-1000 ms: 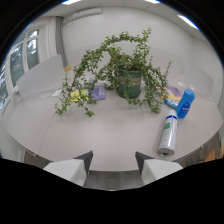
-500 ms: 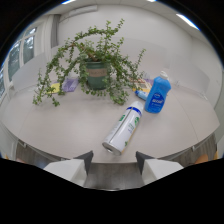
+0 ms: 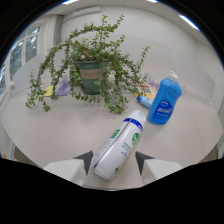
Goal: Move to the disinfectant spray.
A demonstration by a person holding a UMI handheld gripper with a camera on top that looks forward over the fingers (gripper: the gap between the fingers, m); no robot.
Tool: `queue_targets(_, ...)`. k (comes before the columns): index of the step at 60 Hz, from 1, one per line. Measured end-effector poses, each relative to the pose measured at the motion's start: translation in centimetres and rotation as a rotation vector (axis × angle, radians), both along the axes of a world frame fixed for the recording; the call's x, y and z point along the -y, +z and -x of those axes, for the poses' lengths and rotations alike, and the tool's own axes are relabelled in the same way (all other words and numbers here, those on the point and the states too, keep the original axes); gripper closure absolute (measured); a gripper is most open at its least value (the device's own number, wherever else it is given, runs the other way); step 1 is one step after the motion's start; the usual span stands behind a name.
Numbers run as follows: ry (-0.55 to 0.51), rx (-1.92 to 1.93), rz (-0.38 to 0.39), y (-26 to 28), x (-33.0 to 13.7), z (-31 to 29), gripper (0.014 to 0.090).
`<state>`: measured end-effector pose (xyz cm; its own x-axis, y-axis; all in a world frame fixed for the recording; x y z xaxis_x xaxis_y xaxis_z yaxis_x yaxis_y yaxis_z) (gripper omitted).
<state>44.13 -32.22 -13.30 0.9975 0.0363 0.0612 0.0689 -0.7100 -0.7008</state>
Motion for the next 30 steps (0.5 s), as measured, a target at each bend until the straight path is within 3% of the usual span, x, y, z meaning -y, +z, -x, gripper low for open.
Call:
queue_targets(12, 0.007, -0.006, -0.006, -2.7, -3.9, 0.3, 0.0203)
queue_targets(30, 0.007, -0.004, -0.002, -4.1, -5.1, 0.5, 0.0203)
